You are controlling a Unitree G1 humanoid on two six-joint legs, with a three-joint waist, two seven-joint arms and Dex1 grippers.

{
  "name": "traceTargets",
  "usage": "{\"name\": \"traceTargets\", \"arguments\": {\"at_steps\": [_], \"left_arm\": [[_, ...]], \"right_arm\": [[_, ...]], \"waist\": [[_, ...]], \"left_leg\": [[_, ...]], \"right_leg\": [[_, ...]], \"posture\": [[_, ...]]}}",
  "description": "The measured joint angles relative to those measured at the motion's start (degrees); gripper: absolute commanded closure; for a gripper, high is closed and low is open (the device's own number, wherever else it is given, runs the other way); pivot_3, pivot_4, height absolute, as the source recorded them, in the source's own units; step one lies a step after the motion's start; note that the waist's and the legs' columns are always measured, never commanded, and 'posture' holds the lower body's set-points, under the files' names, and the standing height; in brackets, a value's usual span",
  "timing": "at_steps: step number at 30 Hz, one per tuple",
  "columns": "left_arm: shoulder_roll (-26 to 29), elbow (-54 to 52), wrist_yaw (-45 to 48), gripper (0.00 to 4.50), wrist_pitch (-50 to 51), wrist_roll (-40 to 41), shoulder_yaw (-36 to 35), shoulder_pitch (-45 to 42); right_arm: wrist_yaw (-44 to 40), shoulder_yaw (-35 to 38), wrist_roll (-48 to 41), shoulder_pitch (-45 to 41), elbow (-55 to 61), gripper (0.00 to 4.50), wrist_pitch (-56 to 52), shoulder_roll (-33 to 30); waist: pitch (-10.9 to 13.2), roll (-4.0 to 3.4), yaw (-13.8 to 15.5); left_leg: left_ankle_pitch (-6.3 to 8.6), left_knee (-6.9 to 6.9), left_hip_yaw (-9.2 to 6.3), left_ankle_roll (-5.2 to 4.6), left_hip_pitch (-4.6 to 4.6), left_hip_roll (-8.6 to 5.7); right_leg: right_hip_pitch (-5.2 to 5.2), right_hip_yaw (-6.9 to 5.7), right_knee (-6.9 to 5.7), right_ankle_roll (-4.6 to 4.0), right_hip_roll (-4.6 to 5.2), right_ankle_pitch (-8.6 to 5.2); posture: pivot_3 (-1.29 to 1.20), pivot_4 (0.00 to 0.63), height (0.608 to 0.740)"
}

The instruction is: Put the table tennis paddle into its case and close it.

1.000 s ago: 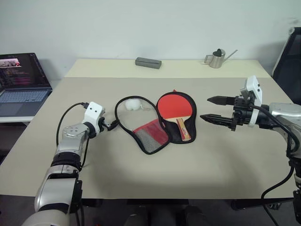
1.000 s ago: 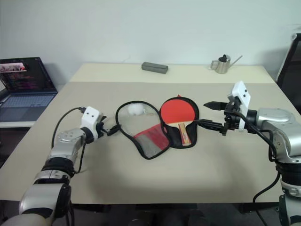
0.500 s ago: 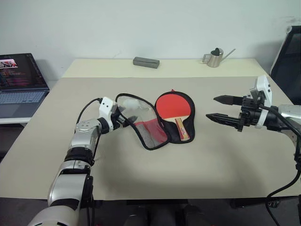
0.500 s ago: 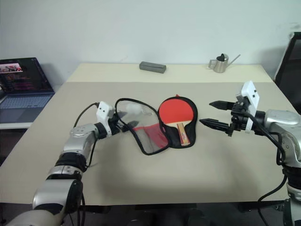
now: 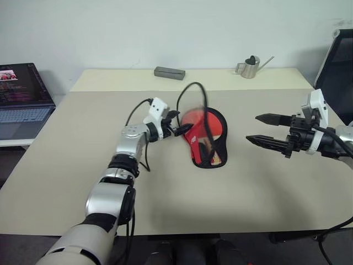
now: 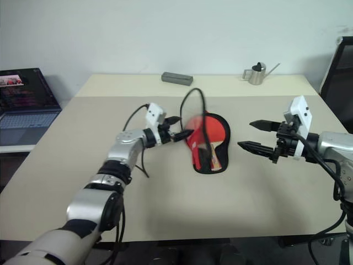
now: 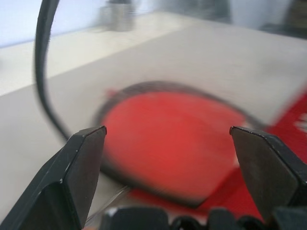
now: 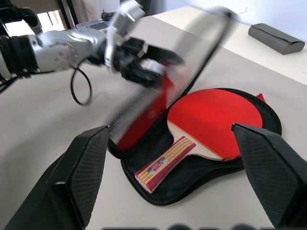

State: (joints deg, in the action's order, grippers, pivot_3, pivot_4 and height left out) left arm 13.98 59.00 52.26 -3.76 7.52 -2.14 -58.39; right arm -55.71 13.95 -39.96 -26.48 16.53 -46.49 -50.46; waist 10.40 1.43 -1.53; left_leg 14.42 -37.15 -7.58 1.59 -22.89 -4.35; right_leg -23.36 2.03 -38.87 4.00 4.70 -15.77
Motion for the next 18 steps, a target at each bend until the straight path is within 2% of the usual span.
{"name": "traceTargets", "arguments": {"at_steps": [12,18], "left_arm": [[-5.4,4.9,-2.2,0.0,-3.2,-2.5,0.8,-0.8],[-5.7,4.7,-1.3,0.0,-3.2,-2.5,0.8,-0.6]], "right_arm": [[3.1,1.2,-2.4,2.3,2.3,0.04,-1.9,-0.1],[5.8,1.1,-4.2,2.2,2.4,0.04,-3.9,0.7]], "waist": [[0.0,0.01,-0.2],[0.0,0.01,-0.3]], "left_leg": [[0.0,0.0,0.01,-0.01,0.01,0.0],[-0.01,0.0,0.0,-0.01,0.03,0.02]], "right_leg": [[0.0,0.04,-0.02,0.0,-0.02,0.0],[0.0,0.04,-0.04,0.0,-0.04,0.0]], "posture": [[0.0,0.15,0.74],[0.0,0.15,0.74]]}}
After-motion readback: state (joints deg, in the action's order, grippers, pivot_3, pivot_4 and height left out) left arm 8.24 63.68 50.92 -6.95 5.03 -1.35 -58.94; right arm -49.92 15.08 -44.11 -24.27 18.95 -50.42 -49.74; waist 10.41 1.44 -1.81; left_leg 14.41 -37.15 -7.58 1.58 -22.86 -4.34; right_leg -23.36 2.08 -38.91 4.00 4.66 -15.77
